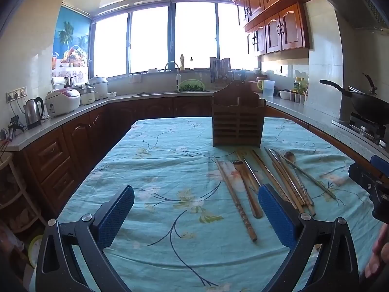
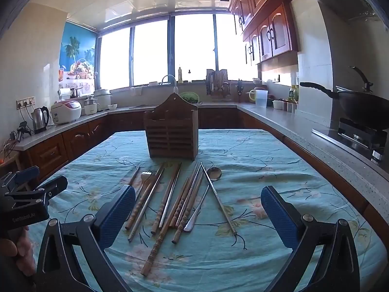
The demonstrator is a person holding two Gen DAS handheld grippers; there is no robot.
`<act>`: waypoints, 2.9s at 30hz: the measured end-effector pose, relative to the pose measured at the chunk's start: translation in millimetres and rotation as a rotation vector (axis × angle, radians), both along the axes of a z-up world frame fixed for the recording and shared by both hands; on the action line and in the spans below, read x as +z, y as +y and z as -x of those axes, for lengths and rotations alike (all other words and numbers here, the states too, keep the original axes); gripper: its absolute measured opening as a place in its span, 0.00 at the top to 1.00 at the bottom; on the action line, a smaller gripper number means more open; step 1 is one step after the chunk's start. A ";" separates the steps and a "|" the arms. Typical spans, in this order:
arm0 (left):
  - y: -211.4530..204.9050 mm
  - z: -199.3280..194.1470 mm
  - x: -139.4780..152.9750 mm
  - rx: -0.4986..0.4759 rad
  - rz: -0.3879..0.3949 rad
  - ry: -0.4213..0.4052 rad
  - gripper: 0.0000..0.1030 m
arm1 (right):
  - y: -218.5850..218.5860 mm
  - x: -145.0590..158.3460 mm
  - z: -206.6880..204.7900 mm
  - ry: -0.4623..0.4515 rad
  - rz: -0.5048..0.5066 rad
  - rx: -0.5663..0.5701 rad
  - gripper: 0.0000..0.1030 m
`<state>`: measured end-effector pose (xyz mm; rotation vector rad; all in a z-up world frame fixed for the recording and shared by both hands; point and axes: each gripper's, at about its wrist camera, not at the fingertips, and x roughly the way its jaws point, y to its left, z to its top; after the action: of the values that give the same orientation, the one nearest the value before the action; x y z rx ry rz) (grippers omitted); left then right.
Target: Organize utensils
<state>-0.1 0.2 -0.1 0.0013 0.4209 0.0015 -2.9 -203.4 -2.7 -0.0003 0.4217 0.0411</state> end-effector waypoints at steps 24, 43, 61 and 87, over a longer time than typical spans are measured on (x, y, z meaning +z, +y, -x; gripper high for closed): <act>-1.0 0.5 2.6 -0.003 0.005 -0.001 0.01 | -4.0 -2.1 -1.2 0.011 -0.042 0.010 0.00; -1.0 -1.0 1.2 -0.004 0.008 0.002 0.01 | -3.6 -0.3 0.0 0.008 -0.052 0.013 0.00; 3.9 -5.6 2.3 -0.014 0.034 0.019 0.01 | -4.6 2.4 -2.6 0.016 -0.072 0.019 0.00; 28.6 -108.0 14.5 -0.037 0.187 0.321 0.16 | -25.8 6.5 -91.8 0.235 -0.151 0.100 0.20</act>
<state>107.8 28.7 14.4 -0.1775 0.7410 -0.0751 88.9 -229.2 3.9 0.1328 0.6530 0.1729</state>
